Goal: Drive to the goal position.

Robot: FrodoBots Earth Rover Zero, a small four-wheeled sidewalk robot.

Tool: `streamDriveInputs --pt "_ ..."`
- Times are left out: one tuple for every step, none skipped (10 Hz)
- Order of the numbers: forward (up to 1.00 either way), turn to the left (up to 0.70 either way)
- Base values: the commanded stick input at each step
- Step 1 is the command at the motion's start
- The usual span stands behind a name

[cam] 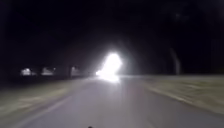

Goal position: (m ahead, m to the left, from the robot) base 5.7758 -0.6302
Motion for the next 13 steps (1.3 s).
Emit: streamDriveInputs --pt "1.00 0.04" --pt "1.00 0.01" --pt "1.00 0.00" --pt "1.00 0.02" --pt "1.00 0.02" --pt "1.00 0.02" --pt "1.00 0.02" --pt "1.00 0.02" --pt "1.00 0.02" --pt "1.00 0.02" --pt "1.00 0.02" --pt "1.00 0.00" --pt "1.00 0.01"
